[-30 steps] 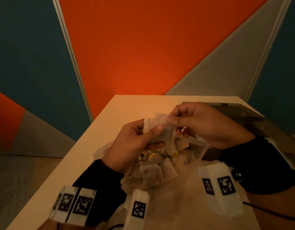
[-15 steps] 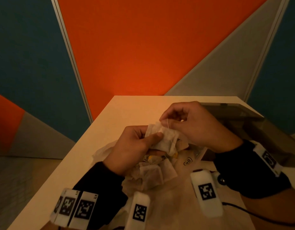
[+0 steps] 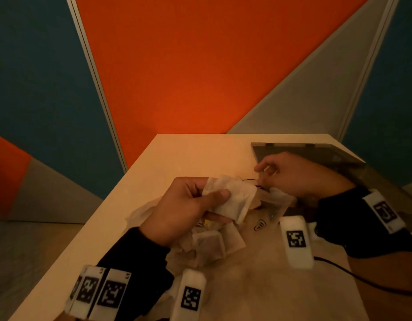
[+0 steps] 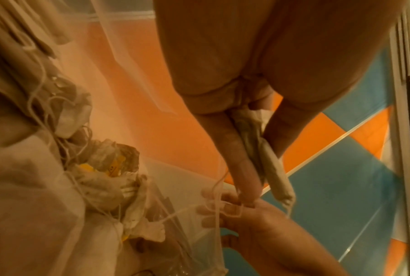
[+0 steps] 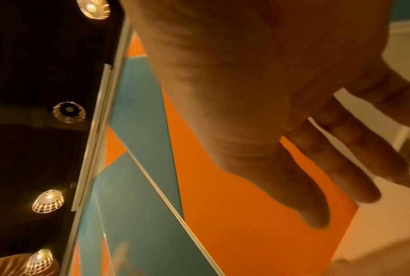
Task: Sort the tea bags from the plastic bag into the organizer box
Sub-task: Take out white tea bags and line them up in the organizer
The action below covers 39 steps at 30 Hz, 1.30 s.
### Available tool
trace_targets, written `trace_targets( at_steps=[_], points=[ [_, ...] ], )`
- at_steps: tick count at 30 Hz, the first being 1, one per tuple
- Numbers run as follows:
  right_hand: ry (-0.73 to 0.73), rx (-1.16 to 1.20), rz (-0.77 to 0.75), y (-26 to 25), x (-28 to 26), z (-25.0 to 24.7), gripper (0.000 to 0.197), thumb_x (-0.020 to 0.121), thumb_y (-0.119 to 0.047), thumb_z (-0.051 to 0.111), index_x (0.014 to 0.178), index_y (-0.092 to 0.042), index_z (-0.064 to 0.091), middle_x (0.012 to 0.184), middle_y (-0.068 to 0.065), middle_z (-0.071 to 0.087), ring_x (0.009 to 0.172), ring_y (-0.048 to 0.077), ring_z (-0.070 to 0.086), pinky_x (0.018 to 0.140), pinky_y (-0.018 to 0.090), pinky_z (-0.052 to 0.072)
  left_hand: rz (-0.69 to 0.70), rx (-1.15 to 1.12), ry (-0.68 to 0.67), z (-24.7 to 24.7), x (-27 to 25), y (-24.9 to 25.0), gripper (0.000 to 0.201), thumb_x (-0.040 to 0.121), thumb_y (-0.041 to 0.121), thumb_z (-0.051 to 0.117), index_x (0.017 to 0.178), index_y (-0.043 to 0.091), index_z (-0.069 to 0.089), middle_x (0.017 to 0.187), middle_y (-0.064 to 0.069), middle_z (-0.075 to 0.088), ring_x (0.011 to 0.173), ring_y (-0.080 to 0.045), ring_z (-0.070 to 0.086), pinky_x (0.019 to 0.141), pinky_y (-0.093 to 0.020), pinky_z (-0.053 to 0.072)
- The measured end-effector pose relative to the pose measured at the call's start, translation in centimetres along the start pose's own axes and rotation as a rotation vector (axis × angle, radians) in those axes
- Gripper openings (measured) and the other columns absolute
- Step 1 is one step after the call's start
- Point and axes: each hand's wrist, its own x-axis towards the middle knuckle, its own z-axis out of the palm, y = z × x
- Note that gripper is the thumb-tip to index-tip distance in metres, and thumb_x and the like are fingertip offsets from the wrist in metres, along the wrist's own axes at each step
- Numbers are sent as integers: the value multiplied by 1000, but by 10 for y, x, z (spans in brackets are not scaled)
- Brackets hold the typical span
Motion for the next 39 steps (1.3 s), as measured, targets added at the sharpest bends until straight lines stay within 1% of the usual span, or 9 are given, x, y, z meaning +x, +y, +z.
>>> trace_targets(
  at_steps=[3, 6, 11, 17, 21, 27, 31, 35, 39],
  points=[
    [101, 187, -71, -17, -14, -9, 13, 94, -27, 61, 104, -25, 69, 94, -5, 70, 88, 12, 63, 70, 26, 46, 2, -31, 76, -1, 3, -2, 21, 90, 2, 58, 105, -8, 69, 95, -25, 73, 78, -27, 72, 64, -30, 61],
    [-61, 252, -197, -34, -33, -10, 18, 87, -39, 66, 96, -24, 72, 86, -4, 74, 80, 13, 69, 68, 28, 51, 1, -50, 95, -1, 4, -3, 24, 90, 3, 57, 107, -11, 67, 97, -28, 71, 81, -32, 71, 66, -32, 61],
    [-68, 225, -256, -40, -36, -1, 20, 79, -19, 79, 97, -21, 68, 77, 6, 74, 73, 17, 70, 74, 37, 56, -6, -53, 92, 0, 3, -1, 33, 91, 19, 55, 106, -7, 69, 98, -26, 72, 85, -33, 72, 68, -34, 61],
    [-98, 217, -229, -39, -33, 1, 37, 76, -18, 81, 107, -26, 63, 75, 2, 75, 75, 17, 72, 85, 45, 56, -60, -133, 134, 0, 4, 2, 42, 93, 29, 49, 102, -6, 70, 105, -31, 67, 94, -42, 66, 82, -43, 57],
    [-71, 225, -238, -39, -33, 4, 38, 75, -20, 82, 107, -28, 64, 73, 2, 74, 74, 18, 71, 87, 46, 56, -23, -52, 65, 1, 1, 0, 43, 86, 31, 56, 109, -3, 69, 106, -30, 68, 99, -46, 65, 89, -51, 52],
    [-83, 193, -237, -37, -31, 2, 34, 76, -20, 81, 107, -25, 67, 76, 1, 75, 76, 16, 72, 87, 46, 56, 22, 26, 28, 1, 1, -6, 25, 93, 6, 55, 112, -4, 67, 99, -23, 73, 84, -26, 72, 70, -29, 58],
    [-184, 118, -244, -32, -33, -8, 33, 81, -18, 77, 111, -24, 67, 81, -1, 76, 78, 11, 72, 84, 39, 58, 40, 41, 46, 1, 1, -2, 35, 91, 1, 56, 125, 5, 59, 102, -24, 71, 87, -28, 71, 67, -28, 59],
    [-317, -15, -268, -24, -33, -20, 35, 81, -22, 76, 112, -35, 65, 85, -5, 72, 79, 9, 69, 77, 28, 56, 72, 78, 64, -2, 1, 0, 44, 90, 0, 59, 131, 15, 52, 90, -25, 71, 78, -26, 71, 62, -31, 60],
    [-379, -136, -340, -25, -29, -9, 18, 82, -33, 74, 100, -34, 70, 91, -10, 70, 86, 7, 66, 84, 37, 57, 55, 88, 43, 3, 1, 0, 52, 89, 1, 60, 134, 22, 48, 83, -17, 74, 77, -23, 72, 64, -27, 58]
  ],
)
